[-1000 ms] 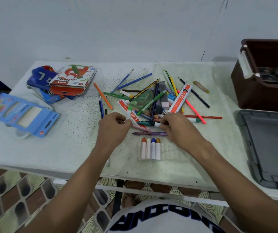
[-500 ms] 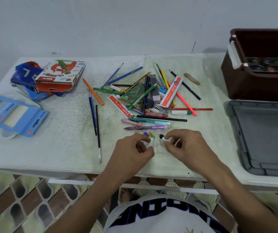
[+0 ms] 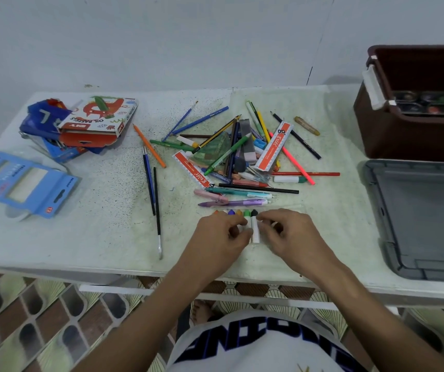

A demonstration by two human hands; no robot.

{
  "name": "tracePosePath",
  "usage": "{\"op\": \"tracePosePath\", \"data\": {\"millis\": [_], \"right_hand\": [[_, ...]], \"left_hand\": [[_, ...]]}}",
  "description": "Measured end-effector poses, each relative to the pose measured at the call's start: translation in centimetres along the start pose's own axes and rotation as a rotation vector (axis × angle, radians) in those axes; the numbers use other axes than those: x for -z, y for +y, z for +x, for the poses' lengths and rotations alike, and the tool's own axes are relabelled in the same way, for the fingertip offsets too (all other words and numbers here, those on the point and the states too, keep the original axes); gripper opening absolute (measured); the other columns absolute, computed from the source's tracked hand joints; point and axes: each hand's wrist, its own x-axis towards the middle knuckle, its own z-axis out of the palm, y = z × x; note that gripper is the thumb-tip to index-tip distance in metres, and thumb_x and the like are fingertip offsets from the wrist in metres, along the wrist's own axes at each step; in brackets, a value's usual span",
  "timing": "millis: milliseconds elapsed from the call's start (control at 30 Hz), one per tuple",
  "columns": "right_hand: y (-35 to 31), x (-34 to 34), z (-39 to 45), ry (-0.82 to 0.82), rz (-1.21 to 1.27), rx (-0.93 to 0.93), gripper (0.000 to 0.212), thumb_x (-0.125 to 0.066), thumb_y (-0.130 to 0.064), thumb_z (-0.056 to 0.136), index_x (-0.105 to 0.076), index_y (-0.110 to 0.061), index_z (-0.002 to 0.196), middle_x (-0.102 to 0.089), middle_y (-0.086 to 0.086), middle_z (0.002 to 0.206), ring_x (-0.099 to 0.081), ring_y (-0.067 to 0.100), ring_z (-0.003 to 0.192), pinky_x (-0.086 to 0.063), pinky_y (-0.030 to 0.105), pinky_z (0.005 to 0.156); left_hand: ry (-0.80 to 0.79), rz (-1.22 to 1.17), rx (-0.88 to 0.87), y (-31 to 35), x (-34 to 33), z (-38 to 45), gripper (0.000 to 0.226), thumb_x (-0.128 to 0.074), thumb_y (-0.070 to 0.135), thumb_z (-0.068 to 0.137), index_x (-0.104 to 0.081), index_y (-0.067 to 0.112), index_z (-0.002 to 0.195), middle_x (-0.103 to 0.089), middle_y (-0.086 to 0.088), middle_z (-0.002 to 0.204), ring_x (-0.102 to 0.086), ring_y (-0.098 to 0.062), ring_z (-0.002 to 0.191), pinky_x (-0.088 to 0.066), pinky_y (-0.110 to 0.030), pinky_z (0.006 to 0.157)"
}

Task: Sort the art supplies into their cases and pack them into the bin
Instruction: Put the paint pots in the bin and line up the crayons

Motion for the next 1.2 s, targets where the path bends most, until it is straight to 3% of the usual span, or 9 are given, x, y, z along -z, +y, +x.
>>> {"op": "tracePosePath", "data": {"millis": [100,333,467,600,767,867,1033,1200], "right_hand": [[0.3,0.5,0.0,-0.006,-0.019,0.013,0.025,-0.062,-0.016,0.090,-0.069,-0.017,0.114,-0.063,-0.004,0.094,-0.055,0.003,0.069,-0.037,0.002,0.063],[0.5,0.4,0.6,-0.117,-0.104,0.026,0.031,-0.065,-0.030,0.089,-0.066,-0.022,0.119,-0.049,-0.006,0.092,-0.047,-0.004,0.071,-0.033,0.006,0.060],[0.7,0.9,0.8,-0.124,-0.089,0.034,0.030,-0.067,-0.032,0.087,-0.068,-0.023,0.116,-0.054,-0.005,0.090,-0.050,0.000,0.072,-0.035,0.008,0.060],[1.3,3.0,2.1,-0.005,-0.048,0.019,0.028,-0.068,-0.029,0.086,-0.067,-0.024,0.114,-0.057,-0.008,0.091,-0.051,0.002,0.065,-0.038,0.007,0.056],[3.6,5.5,5.8,0.175,-0.250,0.026,0.030,-0.069,-0.023,0.084,-0.068,-0.022,0.115,-0.057,-0.002,0.097,-0.048,0.010,0.083,-0.031,0.018,0.073],[4.9,5.9,7.2,0.180,-0.315,0.004,0.033,-0.072,-0.020,0.082,-0.069,-0.021,0.114,-0.054,0.003,0.098,-0.052,0.021,0.094,-0.034,0.022,0.077],[5.6,5.6,7.7,0.171,-0.339,-0.031,0.025,-0.072,-0.013,0.080,-0.073,-0.016,0.104,-0.052,0.006,0.099,-0.051,0.026,0.096,-0.046,0.032,0.083],[5.9,5.5,7.8,0.170,-0.294,-0.042,0.024,-0.072,-0.014,0.079,-0.073,-0.015,0.103,-0.051,0.005,0.097,-0.050,0.022,0.093,-0.041,0.025,0.077]], "left_hand": [[-0.002,0.037,-0.017,-0.4,0.1,0.3,0.029,-0.060,0.034,0.091,-0.067,0.025,0.118,-0.062,0.003,0.090,-0.055,-0.007,0.078,-0.035,-0.007,0.064],[-0.091,0.181,-0.083,-0.9,-0.1,1.5,0.028,-0.057,0.041,0.092,-0.068,0.028,0.114,-0.055,0.002,0.086,-0.051,-0.012,0.077,-0.039,-0.026,0.066],[-0.143,0.180,-0.093,-0.7,0.9,2.2,0.025,-0.060,0.040,0.090,-0.071,0.026,0.107,-0.056,0.006,0.078,-0.051,-0.006,0.069,-0.038,-0.021,0.060],[-0.033,0.157,-0.079,-0.2,2.3,4.6,0.026,-0.059,0.034,0.092,-0.069,0.024,0.114,-0.058,0.006,0.090,-0.055,-0.007,0.075,-0.039,-0.016,0.063],[-0.001,0.285,-0.124,0.3,2.8,9.3,0.028,-0.055,0.024,0.095,-0.065,0.025,0.121,-0.051,0.001,0.101,-0.055,-0.016,0.094,-0.045,-0.026,0.079],[-0.073,0.382,-0.180,0.8,2.7,11.0,0.031,-0.054,0.021,0.095,-0.063,0.024,0.124,-0.044,0.000,0.100,-0.052,-0.019,0.096,-0.046,-0.031,0.081],[-0.141,0.519,-0.233,1.0,2.4,12.1,0.033,-0.054,0.022,0.095,-0.061,0.028,0.126,-0.046,-0.003,0.112,-0.049,-0.015,0.089,-0.048,-0.030,0.081],[-0.177,0.651,-0.220,1.5,2.5,12.8,0.034,-0.060,0.024,0.093,-0.061,0.024,0.127,-0.044,-0.006,0.120,-0.056,-0.021,0.096,-0.053,-0.038,0.086]]}}
